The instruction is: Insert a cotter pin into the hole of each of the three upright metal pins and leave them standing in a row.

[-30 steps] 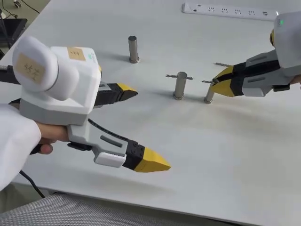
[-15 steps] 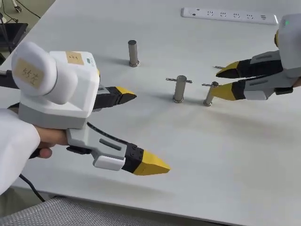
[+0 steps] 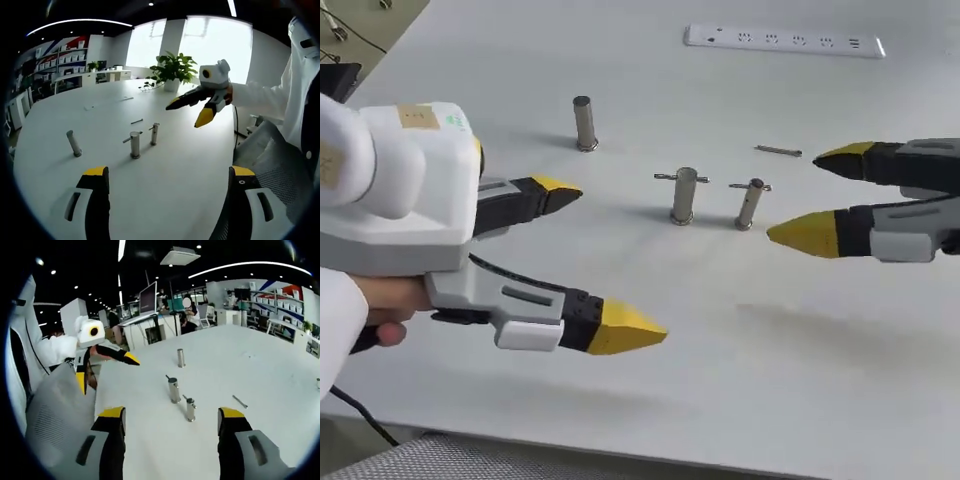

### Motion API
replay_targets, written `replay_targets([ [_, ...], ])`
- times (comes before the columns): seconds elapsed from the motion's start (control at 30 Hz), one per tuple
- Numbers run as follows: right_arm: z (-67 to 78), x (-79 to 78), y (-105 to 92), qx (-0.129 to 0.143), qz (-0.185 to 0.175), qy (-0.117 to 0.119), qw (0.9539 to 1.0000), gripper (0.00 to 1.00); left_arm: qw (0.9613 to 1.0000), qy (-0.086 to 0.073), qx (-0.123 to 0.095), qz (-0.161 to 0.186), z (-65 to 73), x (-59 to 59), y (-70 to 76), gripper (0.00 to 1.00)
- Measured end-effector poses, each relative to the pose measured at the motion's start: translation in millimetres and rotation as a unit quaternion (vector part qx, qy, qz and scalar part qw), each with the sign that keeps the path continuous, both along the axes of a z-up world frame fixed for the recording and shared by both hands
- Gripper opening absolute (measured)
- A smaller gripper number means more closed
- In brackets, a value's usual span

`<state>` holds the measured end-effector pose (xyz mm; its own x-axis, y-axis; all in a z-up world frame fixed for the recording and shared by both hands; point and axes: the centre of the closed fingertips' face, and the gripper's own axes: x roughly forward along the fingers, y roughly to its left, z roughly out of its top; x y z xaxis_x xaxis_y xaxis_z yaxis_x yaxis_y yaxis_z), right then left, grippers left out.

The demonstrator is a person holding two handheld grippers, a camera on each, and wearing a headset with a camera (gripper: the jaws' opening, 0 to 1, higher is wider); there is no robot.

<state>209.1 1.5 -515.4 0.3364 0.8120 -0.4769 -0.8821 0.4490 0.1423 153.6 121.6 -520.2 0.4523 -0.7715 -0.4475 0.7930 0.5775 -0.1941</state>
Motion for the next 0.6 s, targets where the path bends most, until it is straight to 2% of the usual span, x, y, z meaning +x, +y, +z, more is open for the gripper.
replay_targets([
  [0.1, -0.9, -13.6, -4.0, 0.005, -0.025, 0.015, 0.9996, 0.82, 0.9999, 0.002, -0.008, 0.011, 1.4, 0.3, 3.2, 0.99],
  [0.33, -8.8, -35.9, -7.7, 0.008, -0.058, 0.04, 0.9975, 0.93, 0.9994, 0.006, -0.023, 0.026, 2.9, -2.0, 7.1, 0.99],
  [0.4, -14.9, -35.9, -13.4, -0.011, -0.084, 0.041, 0.9956, 0.98, 0.9992, 0.007, -0.024, 0.032, 1.5, -1.1, 9.4, 0.99],
  [0.47, -18.4, -39.7, -14.1, -0.024, -0.084, 0.033, 0.9957, 0.98, 0.9989, 0.006, -0.023, 0.04, 0.0, 1.5, 12.9, 0.99],
  [0.6, -21.6, -44.6, -13.9, -0.024, -0.093, 0.046, 0.9944, 0.98, 0.9983, -0.004, -0.019, 0.056, -0.2, 9.5, 19.4, 0.99],
])
